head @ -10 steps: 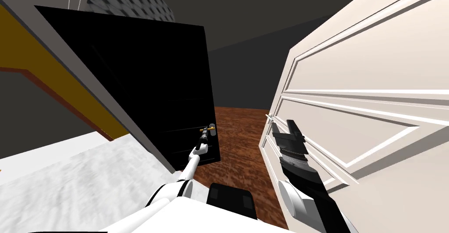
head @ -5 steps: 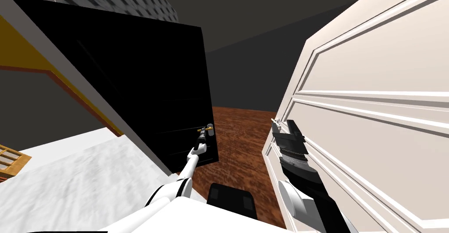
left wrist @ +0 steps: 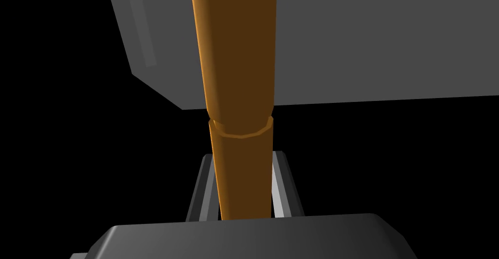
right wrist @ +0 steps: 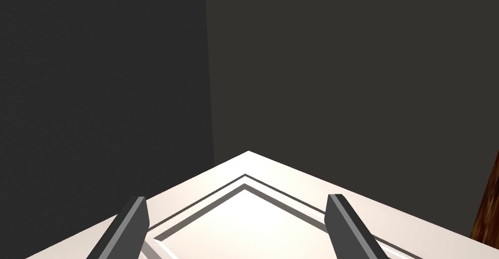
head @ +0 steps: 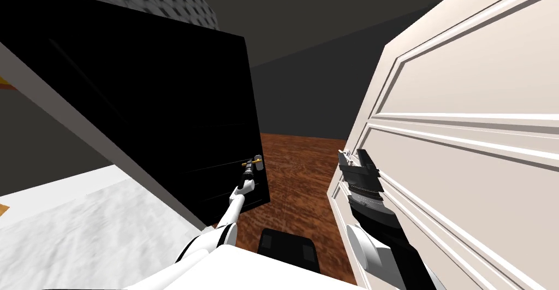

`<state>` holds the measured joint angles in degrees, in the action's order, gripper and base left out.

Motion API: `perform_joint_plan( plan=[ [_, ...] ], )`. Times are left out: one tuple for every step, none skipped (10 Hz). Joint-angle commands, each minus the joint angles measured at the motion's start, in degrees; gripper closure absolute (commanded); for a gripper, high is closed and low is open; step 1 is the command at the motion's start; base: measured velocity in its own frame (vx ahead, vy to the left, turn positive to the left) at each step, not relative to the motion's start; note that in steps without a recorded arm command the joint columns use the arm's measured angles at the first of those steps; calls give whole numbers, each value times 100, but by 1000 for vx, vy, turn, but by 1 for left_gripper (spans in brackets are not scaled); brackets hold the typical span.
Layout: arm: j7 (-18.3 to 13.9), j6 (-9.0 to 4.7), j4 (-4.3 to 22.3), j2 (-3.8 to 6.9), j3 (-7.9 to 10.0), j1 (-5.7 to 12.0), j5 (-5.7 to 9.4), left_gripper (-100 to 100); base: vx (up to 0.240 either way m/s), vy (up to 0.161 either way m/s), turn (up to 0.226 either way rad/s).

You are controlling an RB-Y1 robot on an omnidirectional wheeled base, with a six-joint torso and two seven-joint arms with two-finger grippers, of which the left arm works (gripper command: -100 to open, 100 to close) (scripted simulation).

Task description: Push the door open

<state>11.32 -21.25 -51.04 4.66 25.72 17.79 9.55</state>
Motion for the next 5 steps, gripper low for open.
perform_joint_plan(
  plan=[
    [106, -7, -93, 64, 124, -40, 125, 100, 190, -4, -50],
    [106, -7, -93, 64, 124, -40, 125, 100, 133, -2, -3],
    [220, -2, -154, 87, 255, -100, 259, 100, 135, -6, -59],
    [300, 1, -196, 102, 347, -143, 353, 100, 189, -23, -49],
    [300, 1, -196, 102, 347, -143, 353, 100, 147, -8, 6]
  ],
)
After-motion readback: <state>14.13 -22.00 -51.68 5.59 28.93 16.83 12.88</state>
